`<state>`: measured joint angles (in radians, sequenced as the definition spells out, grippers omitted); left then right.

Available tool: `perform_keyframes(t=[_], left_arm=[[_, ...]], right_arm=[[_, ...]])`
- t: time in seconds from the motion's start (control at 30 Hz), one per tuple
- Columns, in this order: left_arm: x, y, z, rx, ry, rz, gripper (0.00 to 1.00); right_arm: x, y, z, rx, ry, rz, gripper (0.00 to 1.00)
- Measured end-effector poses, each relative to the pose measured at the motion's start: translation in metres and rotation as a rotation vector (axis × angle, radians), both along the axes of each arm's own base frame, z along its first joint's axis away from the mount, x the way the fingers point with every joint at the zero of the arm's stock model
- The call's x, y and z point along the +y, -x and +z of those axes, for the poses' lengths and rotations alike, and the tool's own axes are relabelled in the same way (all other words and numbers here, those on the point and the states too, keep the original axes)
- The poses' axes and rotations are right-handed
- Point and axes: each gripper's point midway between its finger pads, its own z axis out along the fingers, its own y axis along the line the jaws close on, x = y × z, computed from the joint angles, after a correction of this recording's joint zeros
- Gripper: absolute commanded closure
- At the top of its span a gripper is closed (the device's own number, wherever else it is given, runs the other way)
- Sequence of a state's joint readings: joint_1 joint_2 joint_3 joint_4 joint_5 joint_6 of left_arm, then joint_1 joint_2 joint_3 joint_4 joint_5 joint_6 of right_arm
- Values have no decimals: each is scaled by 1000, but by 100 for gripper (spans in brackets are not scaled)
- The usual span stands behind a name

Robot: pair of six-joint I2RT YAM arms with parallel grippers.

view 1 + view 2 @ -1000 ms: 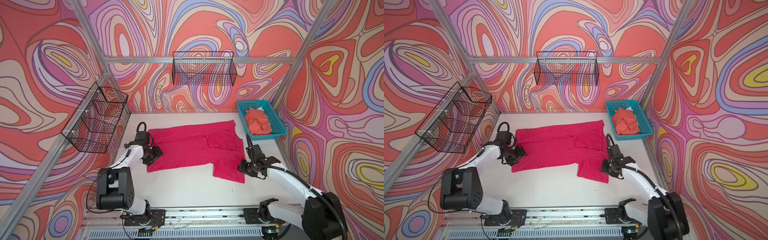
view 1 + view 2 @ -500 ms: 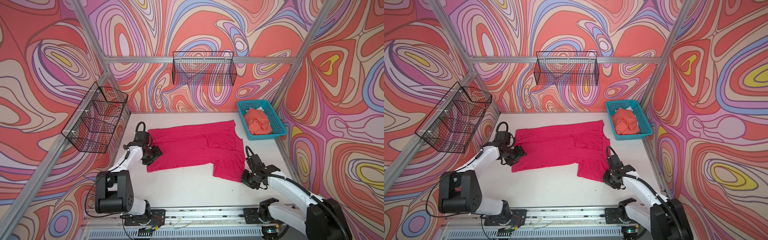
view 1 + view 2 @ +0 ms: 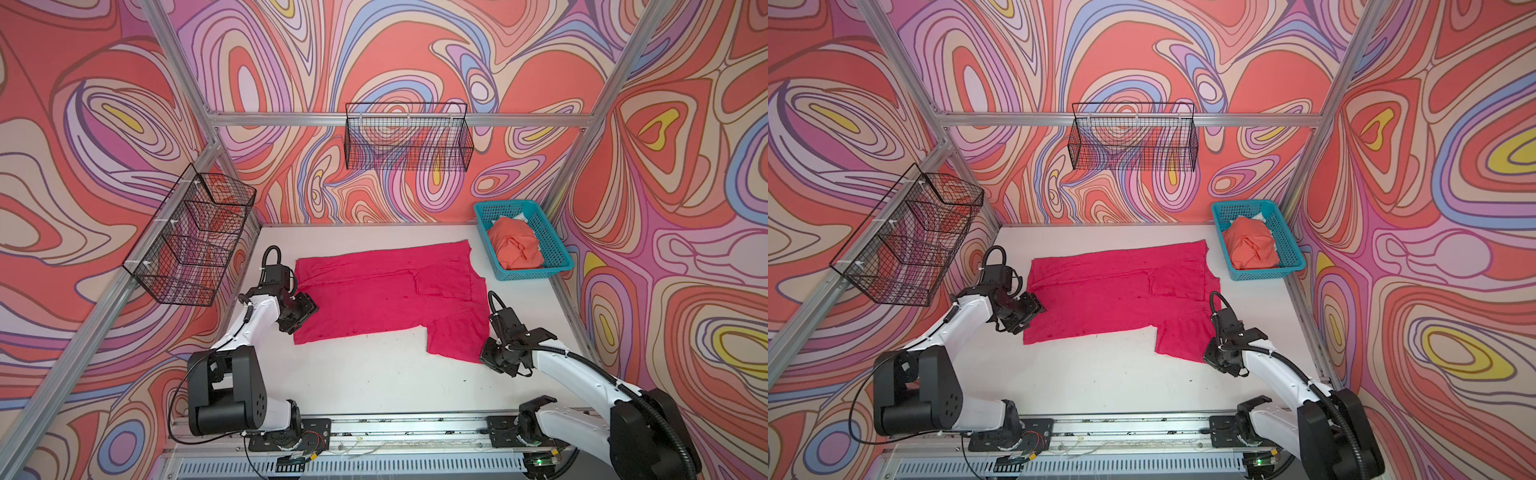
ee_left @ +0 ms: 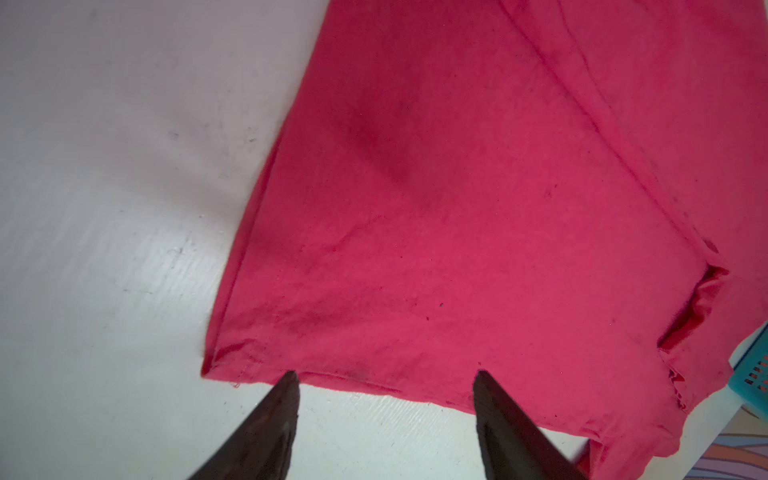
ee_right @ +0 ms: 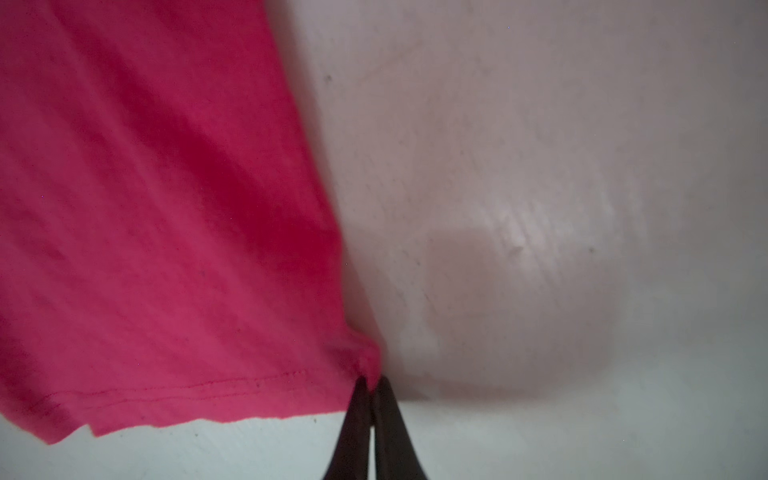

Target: Fold and stack the t-shirts

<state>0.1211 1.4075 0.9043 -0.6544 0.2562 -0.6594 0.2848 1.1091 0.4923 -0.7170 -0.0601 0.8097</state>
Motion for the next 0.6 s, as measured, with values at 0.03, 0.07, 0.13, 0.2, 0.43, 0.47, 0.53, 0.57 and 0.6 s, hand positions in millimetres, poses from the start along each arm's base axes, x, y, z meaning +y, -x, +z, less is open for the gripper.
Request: perform_keyframes(t=[0.03,0.07,0.13,0.2,0.43,0.47,0.53,0.57,0.6], left_arm=[[4,3,1,4,-6,15,36],[7,7,1,10,-15,29,37],[14,17,0,29,-34,61,41],[20,28,-1,48,-49,90,45],[28,42,-25,148,-29,168,59],[28,44,-29,164,-26,172,60],[28,46,-37,192,-22,180,64],[28,47,-40,201,-20,182,66],[28,49,-42,208,-19,187,67]], right_arm=[[0,-1,3,-4,0,0,100],[0,-2,7,-10,-1,0,100],[2,-11,22,-43,-4,-1,100],[5,-24,39,-89,-14,-1,100],[14,-54,73,-176,-37,9,100],[15,-57,75,-180,-36,12,100],[16,-61,78,-188,-37,16,100],[16,-62,79,-191,-37,18,100],[16,-63,80,-193,-38,19,100]])
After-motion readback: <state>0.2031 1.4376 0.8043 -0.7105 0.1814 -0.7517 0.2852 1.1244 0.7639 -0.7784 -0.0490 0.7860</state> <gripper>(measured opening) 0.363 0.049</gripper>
